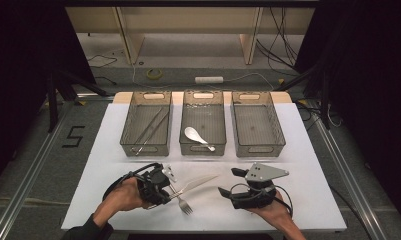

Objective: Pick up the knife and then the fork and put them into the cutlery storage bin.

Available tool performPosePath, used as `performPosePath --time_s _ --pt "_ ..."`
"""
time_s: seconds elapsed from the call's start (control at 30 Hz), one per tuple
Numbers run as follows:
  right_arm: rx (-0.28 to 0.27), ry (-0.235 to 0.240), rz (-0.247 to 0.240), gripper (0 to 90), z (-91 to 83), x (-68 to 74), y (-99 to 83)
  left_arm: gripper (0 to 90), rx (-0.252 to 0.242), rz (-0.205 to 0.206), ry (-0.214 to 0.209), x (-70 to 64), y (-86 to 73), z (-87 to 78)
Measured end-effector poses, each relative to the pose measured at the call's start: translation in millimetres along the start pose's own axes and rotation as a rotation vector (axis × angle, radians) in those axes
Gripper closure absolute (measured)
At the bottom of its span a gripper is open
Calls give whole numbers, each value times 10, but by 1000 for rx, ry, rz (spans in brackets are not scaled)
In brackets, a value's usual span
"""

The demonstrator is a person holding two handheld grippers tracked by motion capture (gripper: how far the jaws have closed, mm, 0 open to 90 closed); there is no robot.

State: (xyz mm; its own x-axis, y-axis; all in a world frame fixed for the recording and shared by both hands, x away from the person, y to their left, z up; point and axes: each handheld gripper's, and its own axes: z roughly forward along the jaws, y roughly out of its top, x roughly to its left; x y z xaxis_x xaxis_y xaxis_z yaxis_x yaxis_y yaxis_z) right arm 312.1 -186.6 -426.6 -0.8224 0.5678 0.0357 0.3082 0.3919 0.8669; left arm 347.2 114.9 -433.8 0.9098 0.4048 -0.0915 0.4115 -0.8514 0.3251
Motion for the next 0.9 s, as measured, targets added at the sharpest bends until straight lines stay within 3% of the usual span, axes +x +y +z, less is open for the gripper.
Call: performPosePath --time_s 0.13,0.43,0.9 --pt "7 27 -104 255 67 149 43 786 -4 16 -19 -32 99 -3" --pt "71 42 -236 258 258 345 72 786 16 62 -22 -101 319 -5" --pt "137 45 -341 268 505 475 79 786 35 86 -23 -141 471 -8"
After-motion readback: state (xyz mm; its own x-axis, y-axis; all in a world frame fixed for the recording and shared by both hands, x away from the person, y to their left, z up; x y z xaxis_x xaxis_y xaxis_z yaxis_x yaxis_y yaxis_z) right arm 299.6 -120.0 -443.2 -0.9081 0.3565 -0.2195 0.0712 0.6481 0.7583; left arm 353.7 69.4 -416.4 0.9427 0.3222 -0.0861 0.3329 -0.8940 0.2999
